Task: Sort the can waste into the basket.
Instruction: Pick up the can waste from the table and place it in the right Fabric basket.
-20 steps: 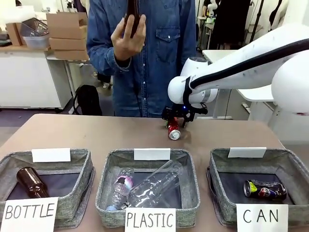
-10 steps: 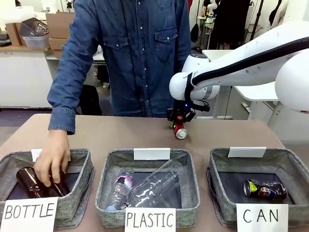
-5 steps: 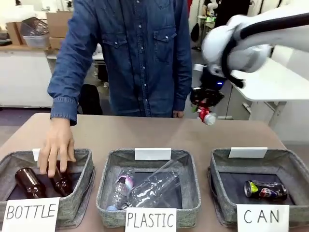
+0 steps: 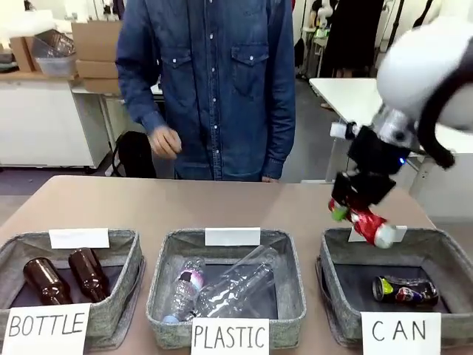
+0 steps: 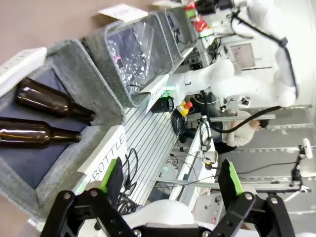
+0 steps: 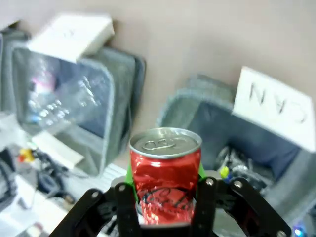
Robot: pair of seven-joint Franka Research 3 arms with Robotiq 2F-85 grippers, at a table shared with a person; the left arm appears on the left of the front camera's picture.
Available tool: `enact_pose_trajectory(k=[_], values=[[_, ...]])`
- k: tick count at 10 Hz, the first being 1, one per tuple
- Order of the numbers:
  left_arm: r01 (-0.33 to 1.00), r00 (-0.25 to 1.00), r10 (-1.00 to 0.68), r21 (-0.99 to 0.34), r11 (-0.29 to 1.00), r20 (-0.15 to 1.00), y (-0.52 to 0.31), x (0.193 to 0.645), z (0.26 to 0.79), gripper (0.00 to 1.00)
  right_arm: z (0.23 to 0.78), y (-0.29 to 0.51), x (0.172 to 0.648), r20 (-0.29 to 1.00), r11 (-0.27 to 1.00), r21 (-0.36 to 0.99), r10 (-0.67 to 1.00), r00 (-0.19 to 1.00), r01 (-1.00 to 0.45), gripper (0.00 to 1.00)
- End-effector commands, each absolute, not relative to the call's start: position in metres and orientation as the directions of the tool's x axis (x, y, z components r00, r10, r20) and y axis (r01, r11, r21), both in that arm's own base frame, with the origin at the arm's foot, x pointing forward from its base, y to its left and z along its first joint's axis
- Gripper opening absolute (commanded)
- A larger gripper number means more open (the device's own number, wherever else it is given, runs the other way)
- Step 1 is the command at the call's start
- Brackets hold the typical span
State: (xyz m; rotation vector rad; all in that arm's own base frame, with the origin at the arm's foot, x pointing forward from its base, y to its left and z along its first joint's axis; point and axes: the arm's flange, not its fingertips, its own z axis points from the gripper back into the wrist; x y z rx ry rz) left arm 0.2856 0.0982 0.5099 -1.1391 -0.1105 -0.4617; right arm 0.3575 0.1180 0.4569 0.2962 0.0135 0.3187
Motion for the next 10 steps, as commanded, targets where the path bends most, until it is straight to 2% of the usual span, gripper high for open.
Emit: enact_pose_trajectory(k=[1, 6, 9, 10], values=[[0.413, 0.898, -0.296, -0.853, 0.319, 0.325, 0.097, 0.284, 0.512, 1.00, 0.441, 0.097, 0.331, 0.072, 0.894, 0.337, 0.288, 0.955, -0.295, 0.00], [0.413, 0.898, -0.296, -0.853, 0.319, 0.325, 0.097, 0.284, 0.512, 1.00, 0.426, 0.085, 0.307, 0.045, 0.903, 0.320, 0.288, 0.957, -0.287, 0.00], [0.413, 0.898, -0.296, -0.853, 0.319, 0.325, 0.097, 0.284, 0.512, 1.00, 0.424, 0.065, 0.300, 0.086, 0.918, 0.329, 0.204, 0.975, -0.222, 0.00], [0.413, 0.898, -0.296, -0.853, 0.319, 0.325, 0.097, 0.284, 0.512, 1.00, 0.423, 0.062, 0.298, 0.094, 0.917, 0.332, 0.199, 0.975, -0.219, 0.65]])
